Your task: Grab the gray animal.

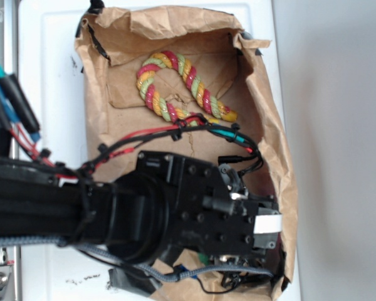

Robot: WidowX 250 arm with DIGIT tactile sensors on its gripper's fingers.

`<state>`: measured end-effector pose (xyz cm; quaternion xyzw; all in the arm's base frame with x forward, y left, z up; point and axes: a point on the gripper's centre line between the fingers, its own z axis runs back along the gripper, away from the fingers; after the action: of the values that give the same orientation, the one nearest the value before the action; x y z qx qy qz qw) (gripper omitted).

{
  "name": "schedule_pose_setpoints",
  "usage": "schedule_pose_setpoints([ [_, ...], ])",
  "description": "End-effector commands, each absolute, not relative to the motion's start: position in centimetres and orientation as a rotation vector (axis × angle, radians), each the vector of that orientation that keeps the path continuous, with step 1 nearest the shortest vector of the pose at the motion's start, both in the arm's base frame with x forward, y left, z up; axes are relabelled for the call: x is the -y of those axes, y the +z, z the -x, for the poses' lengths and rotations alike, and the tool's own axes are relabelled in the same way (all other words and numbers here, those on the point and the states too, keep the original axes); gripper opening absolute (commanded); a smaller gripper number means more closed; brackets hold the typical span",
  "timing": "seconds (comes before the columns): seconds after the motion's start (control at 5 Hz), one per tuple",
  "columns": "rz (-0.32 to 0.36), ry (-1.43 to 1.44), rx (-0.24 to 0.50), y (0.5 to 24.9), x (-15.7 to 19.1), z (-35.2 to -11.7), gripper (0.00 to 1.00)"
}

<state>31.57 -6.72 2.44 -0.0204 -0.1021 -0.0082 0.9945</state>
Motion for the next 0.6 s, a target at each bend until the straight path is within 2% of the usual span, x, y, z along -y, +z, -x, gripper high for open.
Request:
schedule_pose_setpoints([
  [0.0, 0.135, 0.011, 0.24, 5.5, 5.0, -32.1, 0.0],
  [0.2, 0.219, 0.006, 0.218, 8.7, 3.8, -31.0, 0.0],
  [0.4, 0.266, 0.008, 0.201, 11.2, 2.5, -30.5, 0.0],
])
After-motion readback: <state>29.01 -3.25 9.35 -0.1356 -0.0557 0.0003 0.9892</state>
